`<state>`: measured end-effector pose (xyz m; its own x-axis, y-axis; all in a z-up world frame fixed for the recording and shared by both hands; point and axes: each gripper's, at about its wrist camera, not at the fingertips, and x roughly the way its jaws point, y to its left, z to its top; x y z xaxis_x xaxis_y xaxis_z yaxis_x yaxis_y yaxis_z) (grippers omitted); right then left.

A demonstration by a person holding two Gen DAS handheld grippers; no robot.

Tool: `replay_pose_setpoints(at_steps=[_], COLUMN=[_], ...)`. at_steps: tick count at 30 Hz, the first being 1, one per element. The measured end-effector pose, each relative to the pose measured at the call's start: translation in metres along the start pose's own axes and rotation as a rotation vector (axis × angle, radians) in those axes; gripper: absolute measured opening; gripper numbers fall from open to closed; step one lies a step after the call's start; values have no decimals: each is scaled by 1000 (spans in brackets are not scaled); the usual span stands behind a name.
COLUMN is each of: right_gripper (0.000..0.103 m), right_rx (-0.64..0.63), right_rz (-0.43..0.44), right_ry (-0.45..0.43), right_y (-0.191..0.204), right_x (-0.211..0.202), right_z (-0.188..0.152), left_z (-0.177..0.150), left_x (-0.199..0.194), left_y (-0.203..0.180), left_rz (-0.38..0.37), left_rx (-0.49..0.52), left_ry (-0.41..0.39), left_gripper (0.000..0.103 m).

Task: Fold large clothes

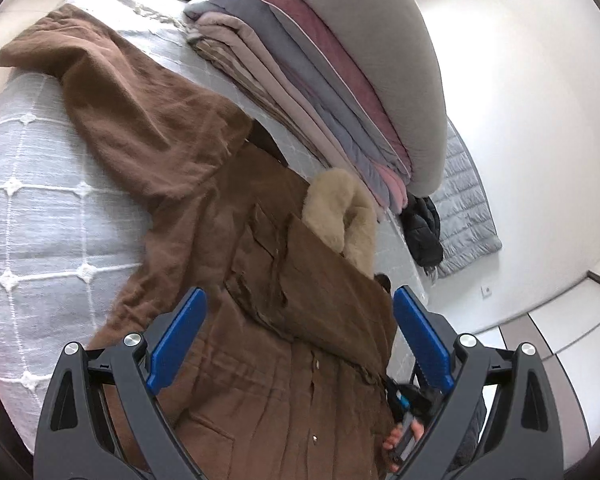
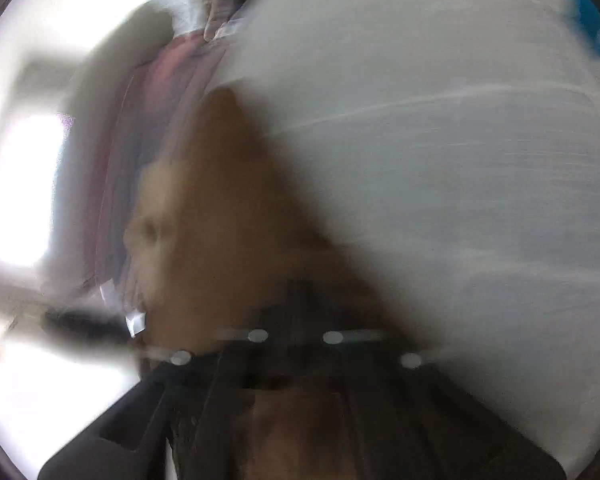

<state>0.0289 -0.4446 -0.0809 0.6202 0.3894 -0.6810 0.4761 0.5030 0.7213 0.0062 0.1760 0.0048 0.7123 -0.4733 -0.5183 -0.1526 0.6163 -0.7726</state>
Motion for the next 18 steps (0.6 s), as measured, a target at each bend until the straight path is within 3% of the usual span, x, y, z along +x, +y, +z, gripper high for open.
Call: replay_pose_setpoints(at_steps=[1, 3, 5, 6, 10, 12, 15, 18], right_gripper=[8, 11, 63, 94, 95, 95, 93, 92], right_rx=[16, -22, -159, -241, -433, -451, -402, -377], right_rz=[-56, -25, 38, 64, 131, 101, -68, -85], right_ry=[-25, -60, -71, -89, -92, -45, 50, -31], right_y=[-4, 10, 49, 73, 133, 141, 107, 114], right_x=[-9, -23, -27, -25, -3, 33, 85, 70], right_z=[0, -5, -9, -11, -12, -2, 16, 9], left_z=[2, 6, 9, 10, 12, 14, 19, 28], left_x=[-2, -5, -6, -5, -5, -4, -7, -25], left_y=[4, 12, 18, 19, 20, 20, 21, 29], left_rz=[10, 16, 14, 14, 27, 31, 35, 79], left_rx=[-12, -44, -66, -73, -65, -56, -50, -33], left_ry=[-14, -27, -30, -32, -49, -49, -52, -115], left_gripper=[90, 90, 90, 90, 90, 90, 90, 90])
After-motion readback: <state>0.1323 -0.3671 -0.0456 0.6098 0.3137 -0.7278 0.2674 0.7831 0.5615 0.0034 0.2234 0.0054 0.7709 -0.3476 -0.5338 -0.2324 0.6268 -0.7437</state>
